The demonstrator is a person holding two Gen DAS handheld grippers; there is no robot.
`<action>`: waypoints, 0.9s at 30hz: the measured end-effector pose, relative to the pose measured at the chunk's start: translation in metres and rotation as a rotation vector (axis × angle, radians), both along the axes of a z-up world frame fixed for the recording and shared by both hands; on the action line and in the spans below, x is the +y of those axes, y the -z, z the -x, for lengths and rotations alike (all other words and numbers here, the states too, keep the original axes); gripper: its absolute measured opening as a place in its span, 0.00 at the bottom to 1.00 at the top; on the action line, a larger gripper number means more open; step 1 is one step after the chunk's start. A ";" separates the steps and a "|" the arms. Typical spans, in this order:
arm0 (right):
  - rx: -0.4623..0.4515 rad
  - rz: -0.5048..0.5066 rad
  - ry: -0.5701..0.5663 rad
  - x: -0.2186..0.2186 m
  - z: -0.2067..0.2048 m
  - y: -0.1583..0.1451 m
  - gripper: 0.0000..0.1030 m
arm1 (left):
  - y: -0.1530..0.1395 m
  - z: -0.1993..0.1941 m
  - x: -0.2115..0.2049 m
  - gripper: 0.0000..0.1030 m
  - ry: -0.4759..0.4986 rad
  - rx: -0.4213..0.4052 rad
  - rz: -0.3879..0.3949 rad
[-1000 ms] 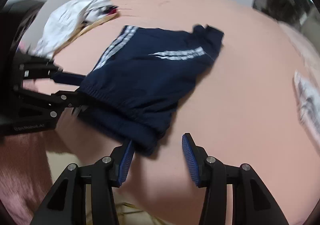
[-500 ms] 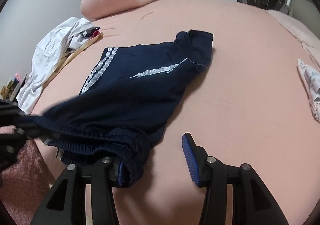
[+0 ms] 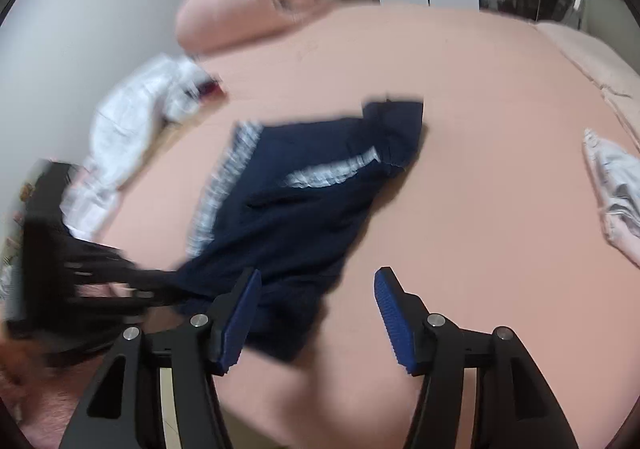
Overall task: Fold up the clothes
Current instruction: 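Fold the shorts over toward the right gripper with the left gripper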
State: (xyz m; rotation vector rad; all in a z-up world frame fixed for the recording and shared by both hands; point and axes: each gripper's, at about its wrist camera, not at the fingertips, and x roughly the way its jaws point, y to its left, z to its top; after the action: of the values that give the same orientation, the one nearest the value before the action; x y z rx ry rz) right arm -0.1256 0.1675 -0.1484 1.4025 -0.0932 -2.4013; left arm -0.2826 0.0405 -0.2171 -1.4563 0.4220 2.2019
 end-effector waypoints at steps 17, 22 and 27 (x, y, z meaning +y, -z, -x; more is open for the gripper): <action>-0.097 -0.006 -0.091 -0.004 -0.019 0.004 0.61 | -0.056 -0.006 -0.019 0.18 0.150 -0.016 0.002; 0.008 0.082 -0.095 -0.012 -0.013 -0.019 0.61 | -0.028 0.007 -0.005 0.18 0.147 -0.056 0.050; -0.093 -0.017 -0.095 -0.024 0.008 0.023 0.61 | -0.043 -0.009 -0.026 0.18 0.167 -0.087 -0.023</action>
State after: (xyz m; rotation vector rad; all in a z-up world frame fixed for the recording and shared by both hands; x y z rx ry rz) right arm -0.1339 0.1436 -0.1712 1.4921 -0.0289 -2.2658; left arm -0.2734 0.0141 -0.1739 -1.4439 0.4692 1.9983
